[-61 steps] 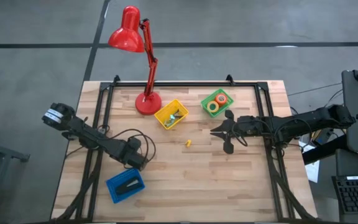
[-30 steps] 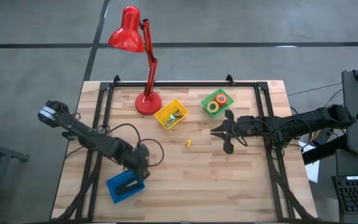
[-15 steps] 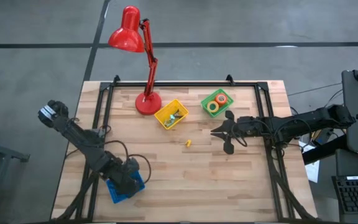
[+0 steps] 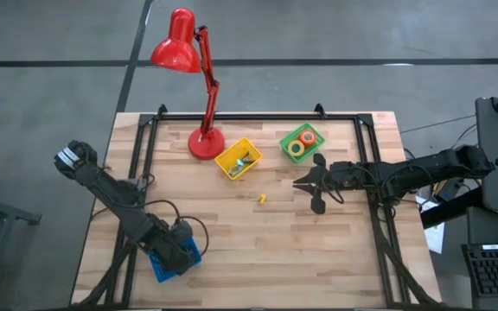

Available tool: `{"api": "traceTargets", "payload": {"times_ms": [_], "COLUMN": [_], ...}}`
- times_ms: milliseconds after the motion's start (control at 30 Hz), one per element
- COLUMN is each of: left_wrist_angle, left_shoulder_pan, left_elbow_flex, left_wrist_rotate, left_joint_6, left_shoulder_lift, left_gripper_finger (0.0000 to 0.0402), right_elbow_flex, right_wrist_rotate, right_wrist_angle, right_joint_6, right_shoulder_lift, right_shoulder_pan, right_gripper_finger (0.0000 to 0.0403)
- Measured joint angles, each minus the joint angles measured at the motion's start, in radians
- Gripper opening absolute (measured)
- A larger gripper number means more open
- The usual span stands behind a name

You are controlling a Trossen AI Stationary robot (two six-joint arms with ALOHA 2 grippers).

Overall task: Pick and place Stapler, Stapler remover, tape
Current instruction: Put the small green stapler into the blue bin, then put the small yellow stapler into the blue bin

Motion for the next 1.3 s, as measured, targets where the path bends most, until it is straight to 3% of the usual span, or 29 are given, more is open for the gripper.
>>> {"api": "traceTargets", "payload": {"times_ms": [400,833,1133,1300], "left_wrist_angle": [0.001,0.001,0.006,0.007], "left_shoulder_pan": [0.000,0.000,0.013,0.035], "left_elbow_flex": [0.000,0.000,0.035,0.084], "left_wrist_rotate": [-0.017,-0.060,-0.073,-0.169], "left_joint_6": [-0.032,-0.039,-0.023,0.048], "left_shoulder_lift": [0.000,-0.006,-0.016,-0.017], "left_gripper_finger": [0.0116,0.0194,0.0195,0.0195], "right_elbow_flex": [0.000,0.000,0.000,0.000], "right_wrist_rotate": [0.000,0.000,0.000,0.000], "right_wrist_angle": [0.000,0.000,0.002,0.003], "right_joint_6": [0.003,0.005,0.007,0.007], "right_shoulder_lift": [0.000,0.000,0.000,0.000], "right_shoulder_pan": [0.000,0.000,0.000,0.000], "right_gripper_finger": [0.0050,0.0050,0.0050,0.0050]}}
